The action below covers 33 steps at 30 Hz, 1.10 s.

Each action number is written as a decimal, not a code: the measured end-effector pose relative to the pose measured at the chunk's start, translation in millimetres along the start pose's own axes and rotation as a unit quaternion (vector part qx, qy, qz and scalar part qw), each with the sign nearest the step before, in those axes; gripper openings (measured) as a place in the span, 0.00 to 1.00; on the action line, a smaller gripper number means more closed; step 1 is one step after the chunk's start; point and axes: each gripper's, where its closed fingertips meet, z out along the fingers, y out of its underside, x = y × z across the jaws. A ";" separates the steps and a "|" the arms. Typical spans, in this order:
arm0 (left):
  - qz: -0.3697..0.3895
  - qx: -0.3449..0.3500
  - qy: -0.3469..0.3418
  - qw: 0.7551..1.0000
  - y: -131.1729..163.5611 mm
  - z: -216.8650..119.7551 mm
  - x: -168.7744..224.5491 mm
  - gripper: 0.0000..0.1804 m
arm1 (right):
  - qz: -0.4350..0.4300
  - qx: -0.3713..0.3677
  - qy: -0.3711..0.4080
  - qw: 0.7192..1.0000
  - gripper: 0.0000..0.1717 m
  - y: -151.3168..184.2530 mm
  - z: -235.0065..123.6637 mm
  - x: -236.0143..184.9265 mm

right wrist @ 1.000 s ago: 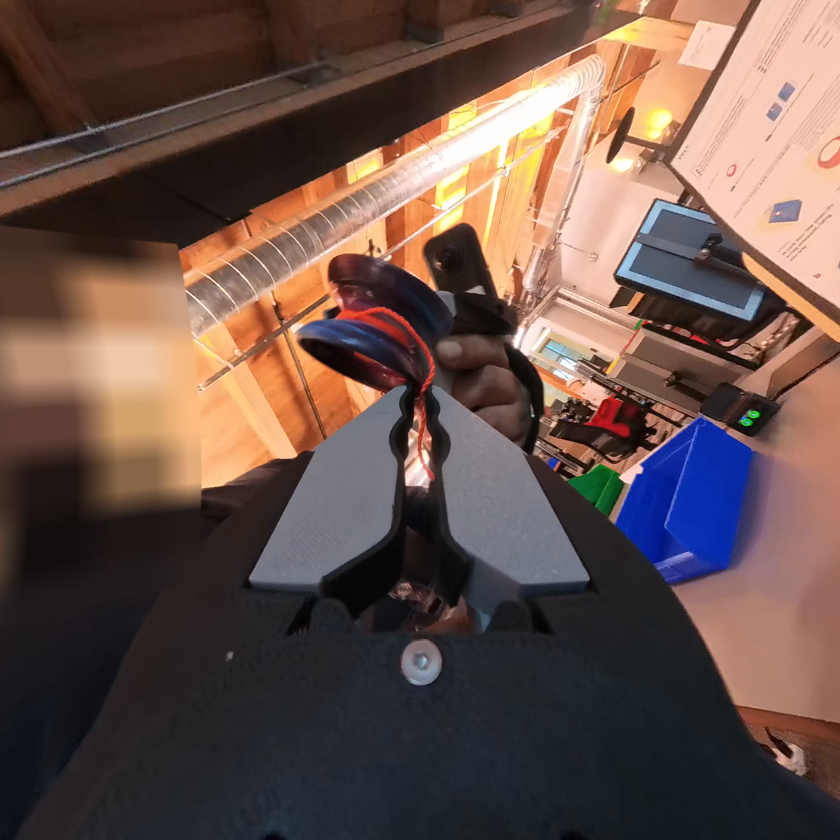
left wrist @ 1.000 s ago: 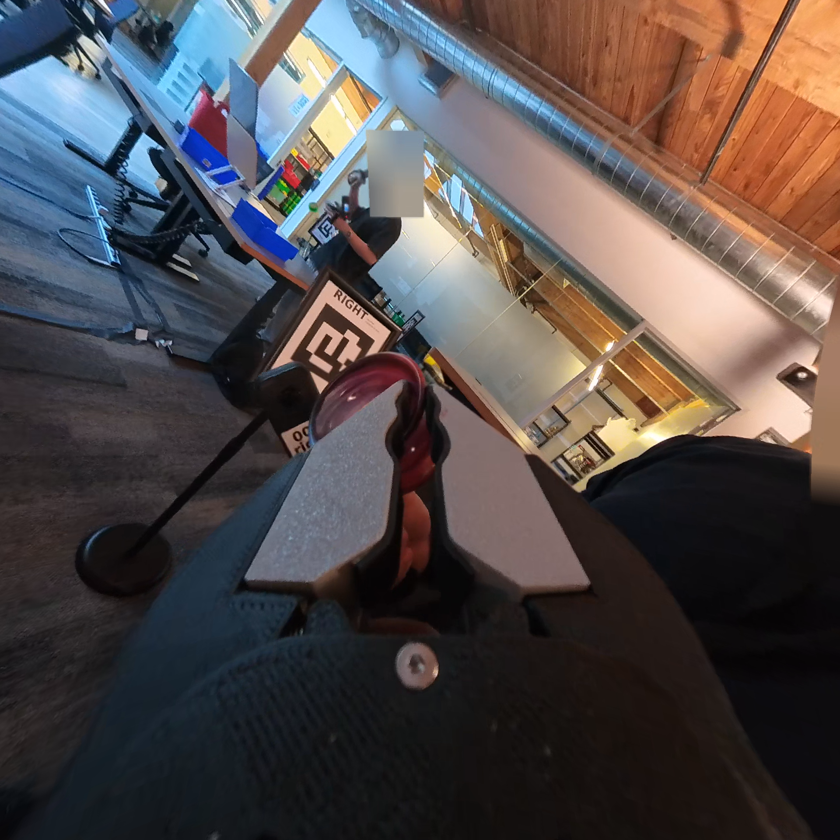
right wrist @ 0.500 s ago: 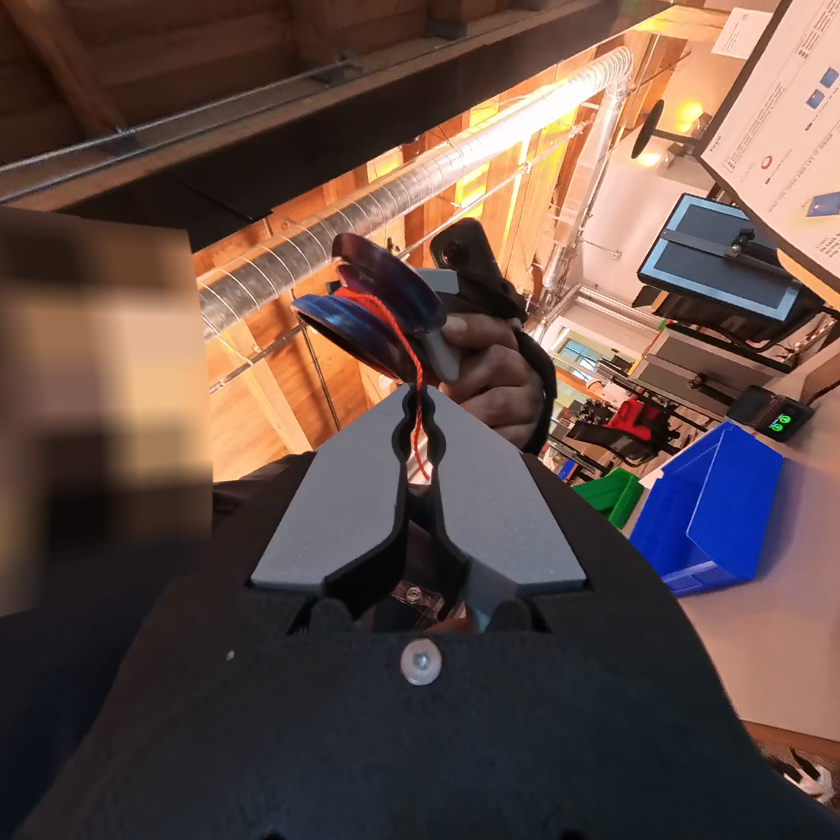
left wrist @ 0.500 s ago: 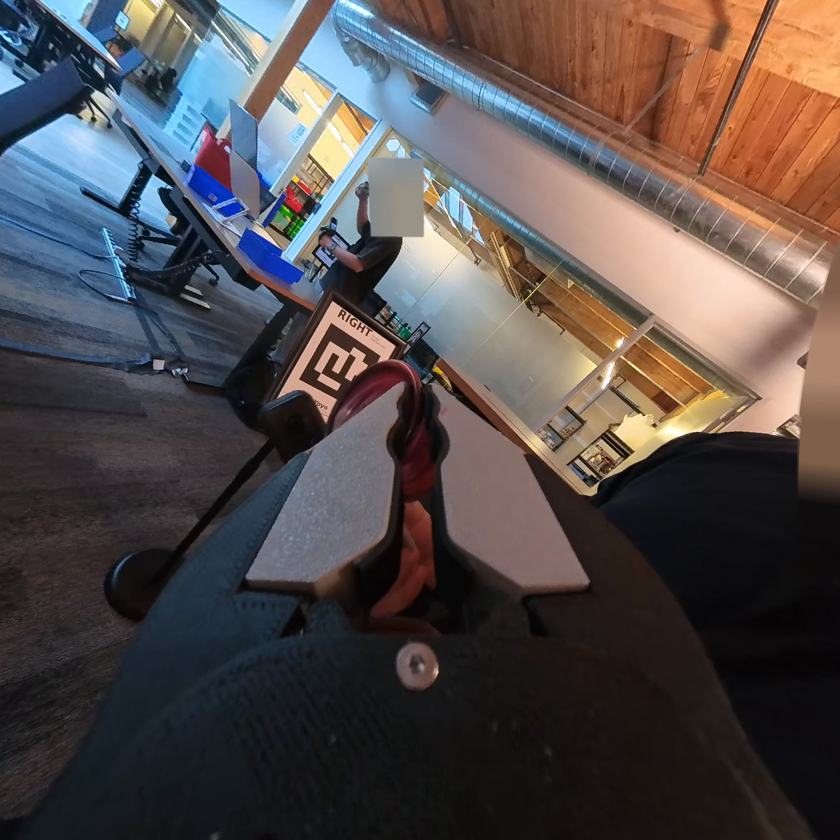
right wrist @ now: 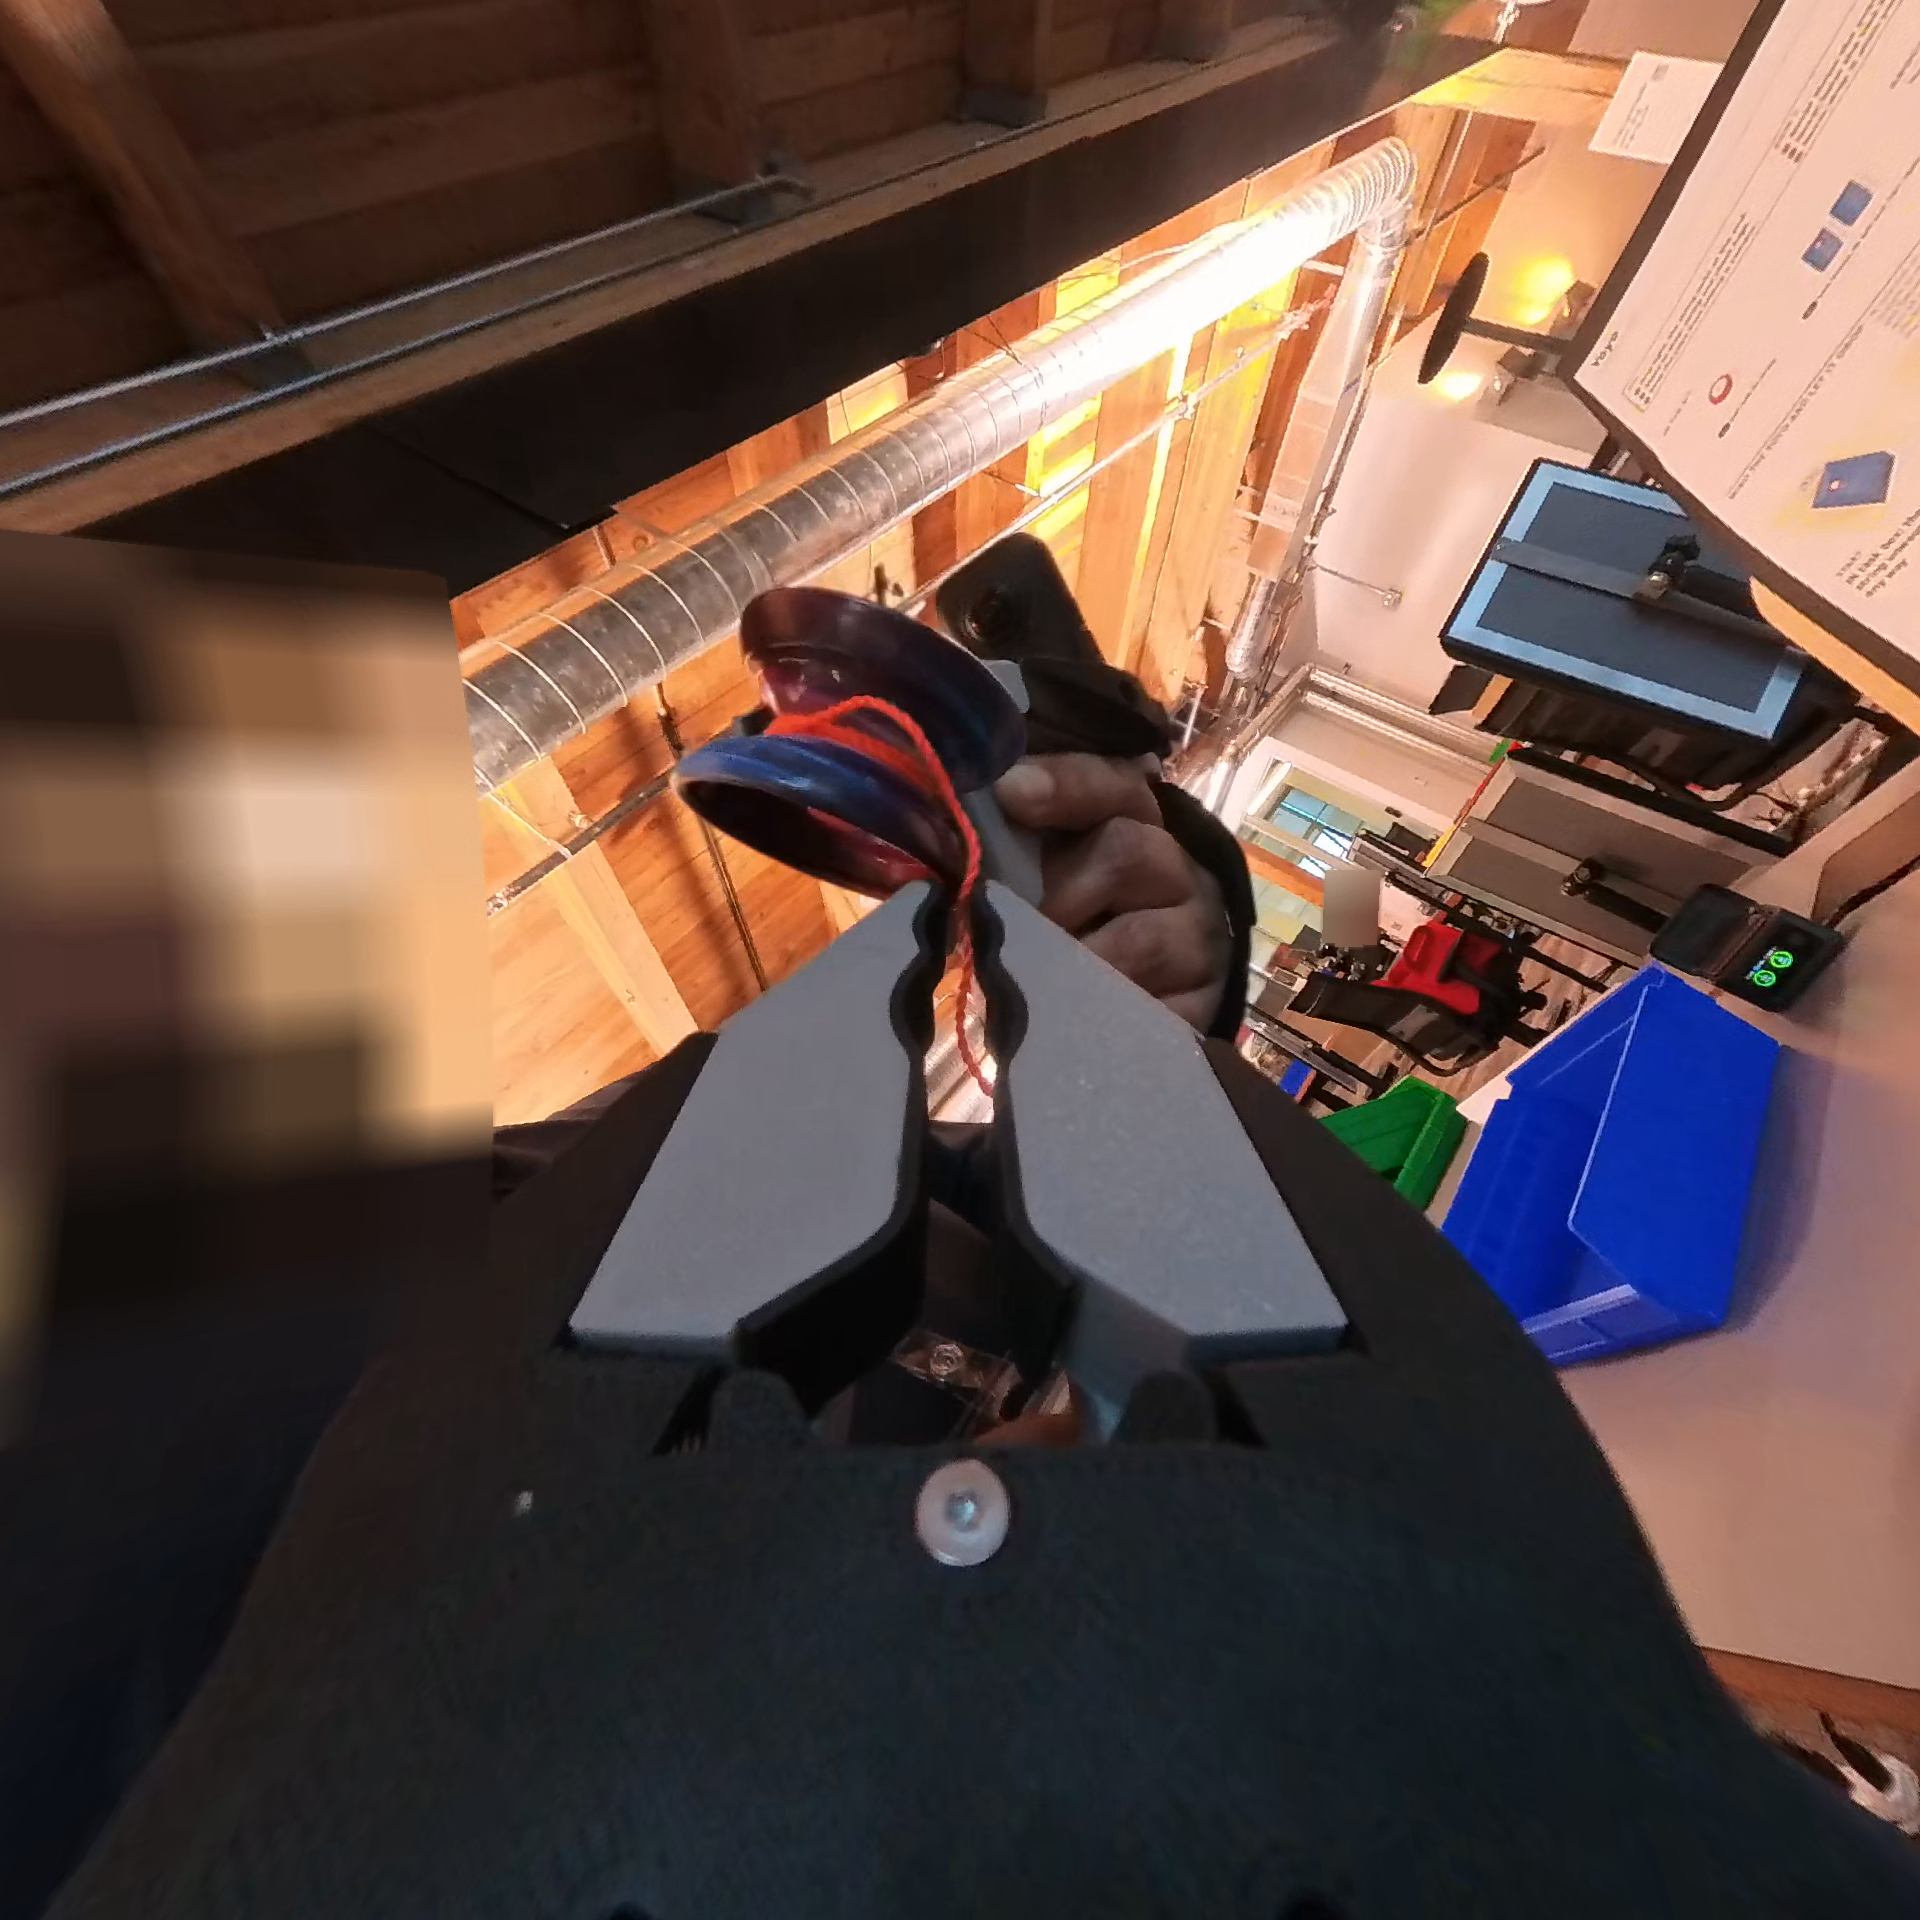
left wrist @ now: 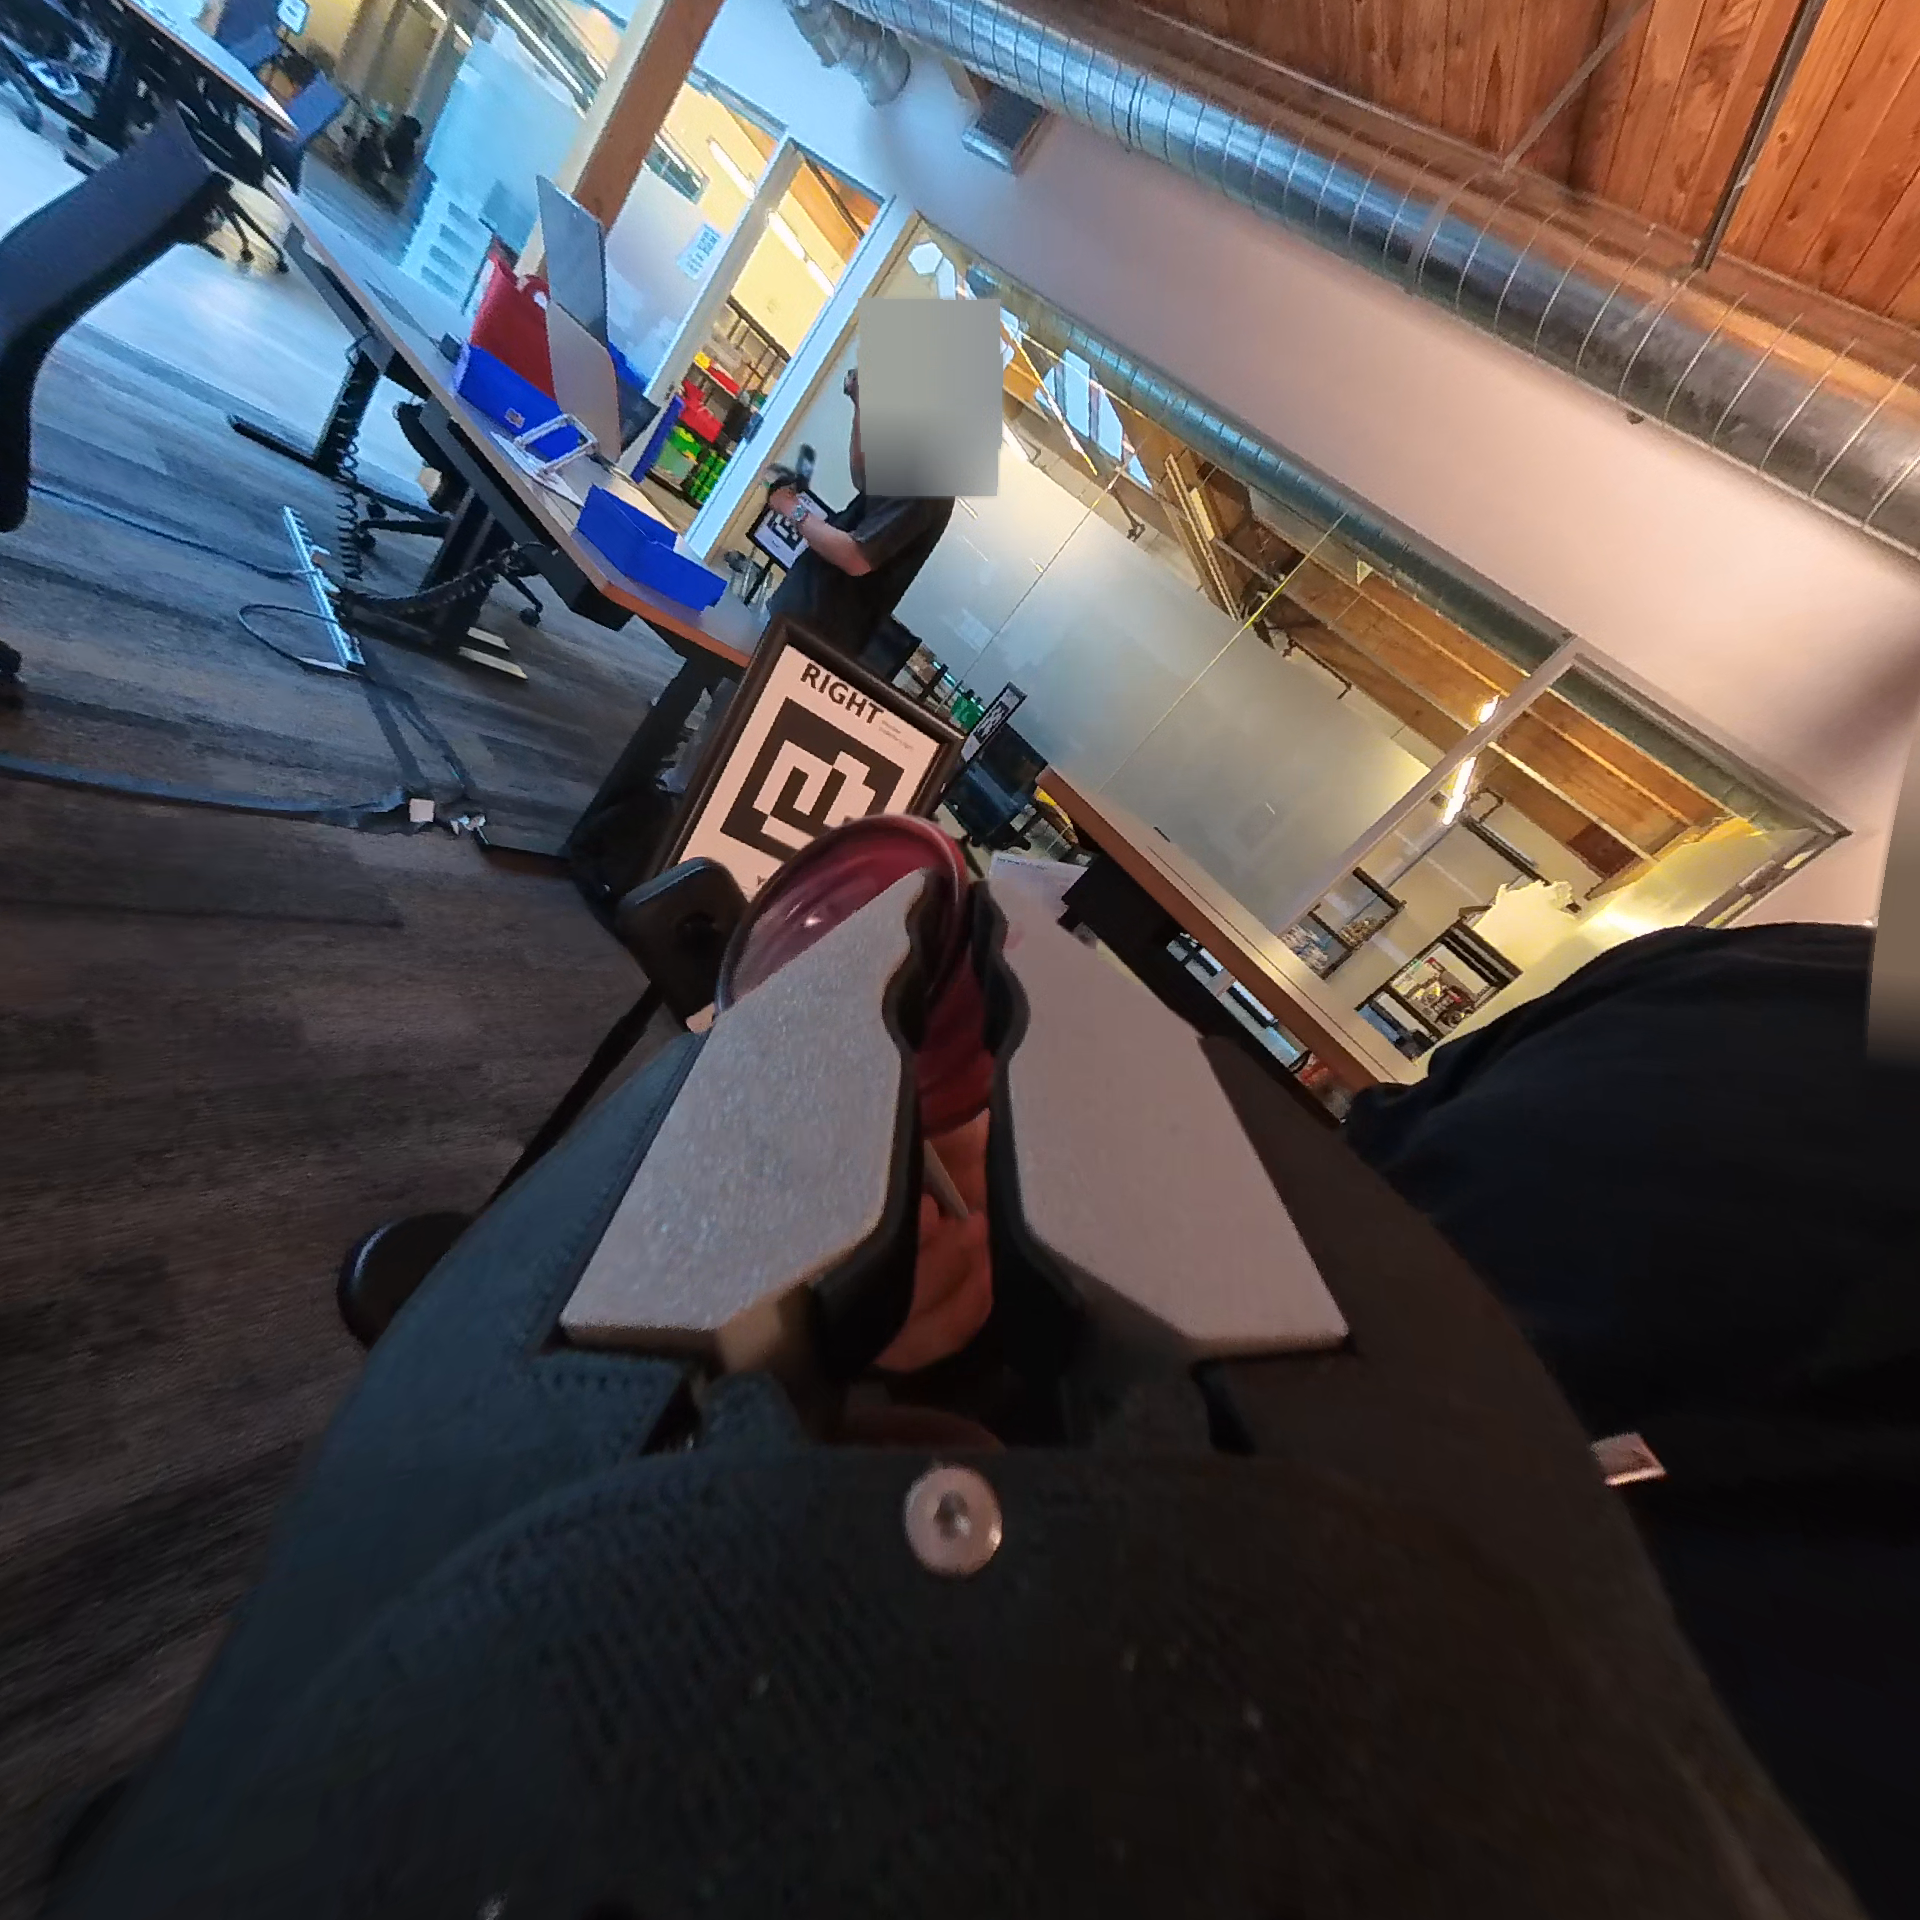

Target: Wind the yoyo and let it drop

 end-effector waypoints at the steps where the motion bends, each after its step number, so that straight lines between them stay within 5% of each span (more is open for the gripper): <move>1: 0.000 -0.001 -0.001 1.000 1.2 0.5 0.0 0.02 | 0.001 0.001 0.002 1.000 0.00 -0.3 -0.8 0.9; 33: -0.001 0.002 0.016 1.000 -4.4 -2.2 -0.1 0.02 | -0.045 -0.003 0.028 0.999 0.00 0.0 -11.9 -0.3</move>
